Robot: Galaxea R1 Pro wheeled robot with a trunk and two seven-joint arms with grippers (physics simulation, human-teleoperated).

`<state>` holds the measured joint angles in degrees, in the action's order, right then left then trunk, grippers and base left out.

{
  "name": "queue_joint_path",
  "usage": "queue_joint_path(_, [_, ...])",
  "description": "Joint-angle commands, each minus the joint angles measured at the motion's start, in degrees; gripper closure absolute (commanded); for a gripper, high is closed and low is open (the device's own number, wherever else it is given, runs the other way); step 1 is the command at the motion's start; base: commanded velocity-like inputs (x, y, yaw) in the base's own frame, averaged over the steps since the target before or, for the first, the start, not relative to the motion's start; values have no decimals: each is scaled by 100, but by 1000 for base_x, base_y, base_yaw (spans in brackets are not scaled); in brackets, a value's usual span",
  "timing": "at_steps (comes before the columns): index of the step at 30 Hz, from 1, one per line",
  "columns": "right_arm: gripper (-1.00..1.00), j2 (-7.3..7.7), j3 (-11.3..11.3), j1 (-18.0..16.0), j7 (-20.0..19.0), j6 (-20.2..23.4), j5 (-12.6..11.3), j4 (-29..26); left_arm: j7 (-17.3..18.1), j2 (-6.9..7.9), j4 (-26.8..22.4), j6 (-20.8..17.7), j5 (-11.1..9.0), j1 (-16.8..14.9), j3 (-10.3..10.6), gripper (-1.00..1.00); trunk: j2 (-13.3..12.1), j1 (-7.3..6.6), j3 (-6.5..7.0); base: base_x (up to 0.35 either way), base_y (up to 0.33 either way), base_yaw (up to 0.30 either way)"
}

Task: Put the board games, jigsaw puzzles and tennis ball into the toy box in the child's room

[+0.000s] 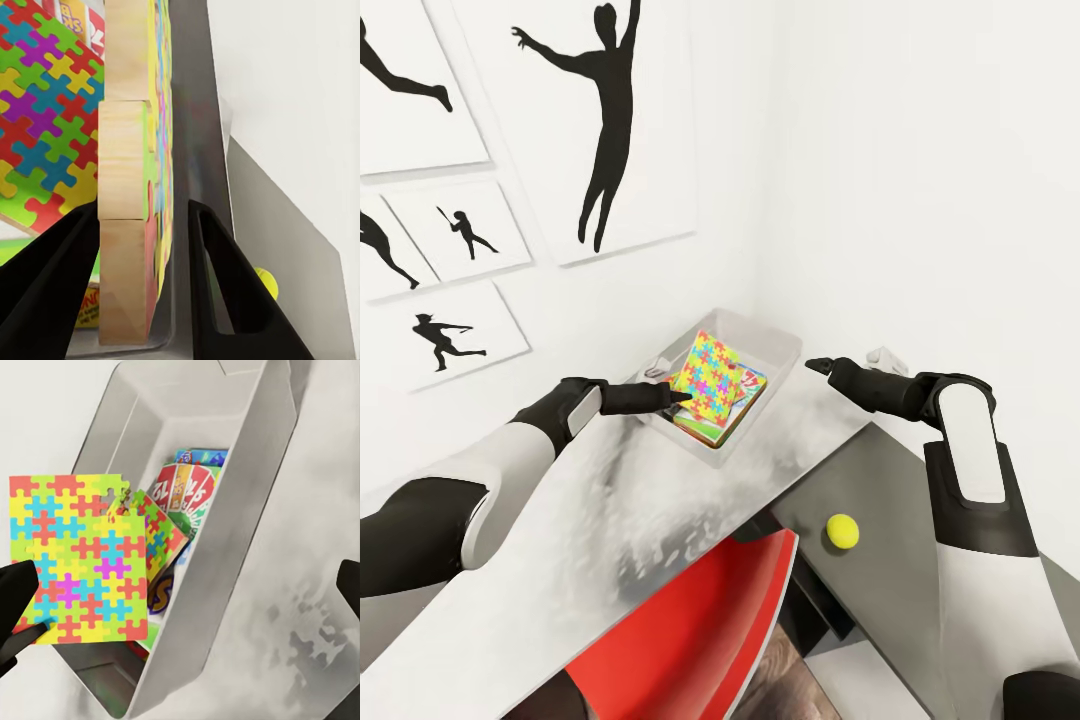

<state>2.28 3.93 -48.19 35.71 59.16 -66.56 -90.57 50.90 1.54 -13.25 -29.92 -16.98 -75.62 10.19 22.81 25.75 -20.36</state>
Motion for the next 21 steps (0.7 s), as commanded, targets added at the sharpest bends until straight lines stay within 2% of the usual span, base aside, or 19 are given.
queue_joint_path(1, [-100, 0, 2, -6, 60, 16, -59, -4, 2, 5, -2, -40, -60, -5, 44, 100, 11, 3, -10, 0, 0, 0])
queue_joint_path(4, [-100, 0, 2, -6, 62, 16, -59, -4, 0, 5, -2, -35, -60, -5, 44, 100, 11, 3, -10, 0, 0, 0])
queue_joint_path(5, [-100, 0, 2, -6, 61, 16, -59, -4, -1, 5, -2, -33, -60, -5, 44, -100, 11, 3, -10, 0, 0, 0])
queue_joint_path(21, [-100, -8, 2, -6, 65, 16, -59, -4, -1, 12, -2, -31, -60, -5, 45, -100, 11, 3, -10, 0, 0, 0])
